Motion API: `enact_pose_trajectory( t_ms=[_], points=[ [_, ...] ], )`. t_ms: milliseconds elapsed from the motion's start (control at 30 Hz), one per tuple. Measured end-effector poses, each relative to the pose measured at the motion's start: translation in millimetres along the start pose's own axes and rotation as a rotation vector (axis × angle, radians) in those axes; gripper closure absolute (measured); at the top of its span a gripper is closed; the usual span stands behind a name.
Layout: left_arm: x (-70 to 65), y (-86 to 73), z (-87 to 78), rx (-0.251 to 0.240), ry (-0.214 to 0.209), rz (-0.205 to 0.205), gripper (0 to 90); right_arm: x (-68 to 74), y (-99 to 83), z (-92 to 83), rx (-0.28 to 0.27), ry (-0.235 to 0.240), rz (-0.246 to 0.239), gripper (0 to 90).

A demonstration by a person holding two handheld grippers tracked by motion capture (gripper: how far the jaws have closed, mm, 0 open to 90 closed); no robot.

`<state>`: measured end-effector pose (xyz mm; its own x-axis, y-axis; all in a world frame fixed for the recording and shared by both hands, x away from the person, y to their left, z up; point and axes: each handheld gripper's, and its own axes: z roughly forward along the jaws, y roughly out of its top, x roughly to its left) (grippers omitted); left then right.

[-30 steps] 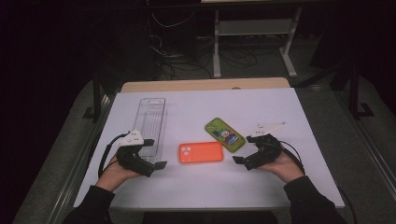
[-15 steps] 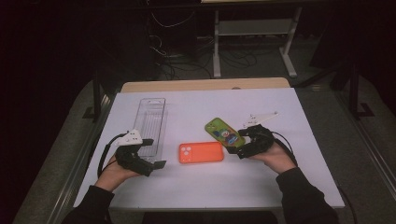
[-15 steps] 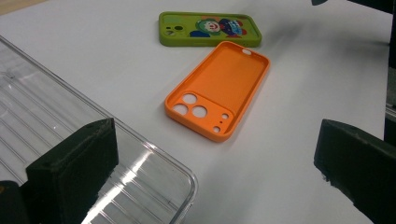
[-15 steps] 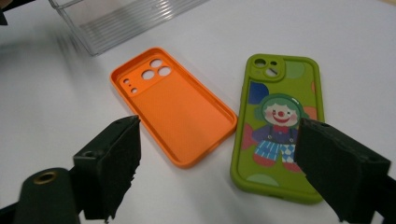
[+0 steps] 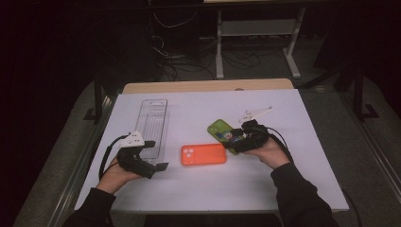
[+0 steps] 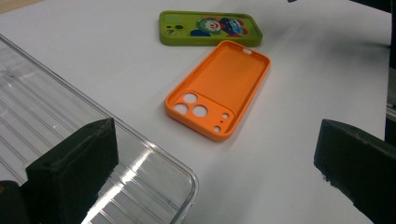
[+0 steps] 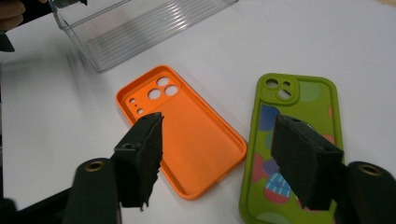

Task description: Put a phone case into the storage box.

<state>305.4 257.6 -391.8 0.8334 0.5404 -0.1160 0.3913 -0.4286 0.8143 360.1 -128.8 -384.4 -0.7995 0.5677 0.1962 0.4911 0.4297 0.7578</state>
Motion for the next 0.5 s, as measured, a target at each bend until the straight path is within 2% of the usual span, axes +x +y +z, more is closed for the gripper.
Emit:
enact_pose_trajectory(
  t_ms=[133, 233, 300, 500],
  points=[
    [0.5, -0.1, -0.4, 0.004, -0.001, 0.003, 0.0, 0.0, 4.7, 4.2, 0.004, 0.01, -0.004, 39.5],
    [0.5, -0.3, -0.4, 0.001, -0.002, 0.002, 0.0, -0.7, 9.8, 8.6, -0.002, 0.026, -0.008, 44.7],
    [0.3, -0.3, -0.3, 0.001, -0.002, 0.002, 0.0, -0.5, 12.3, 10.9, 0.005, 0.038, 0.012, 48.3],
    [0.2, -0.6, -0.7, -0.003, -0.001, 0.002, 0.0, -1.1, 18.0, 20.3, 0.016, 0.06, 0.001, 57.9]
  ],
)
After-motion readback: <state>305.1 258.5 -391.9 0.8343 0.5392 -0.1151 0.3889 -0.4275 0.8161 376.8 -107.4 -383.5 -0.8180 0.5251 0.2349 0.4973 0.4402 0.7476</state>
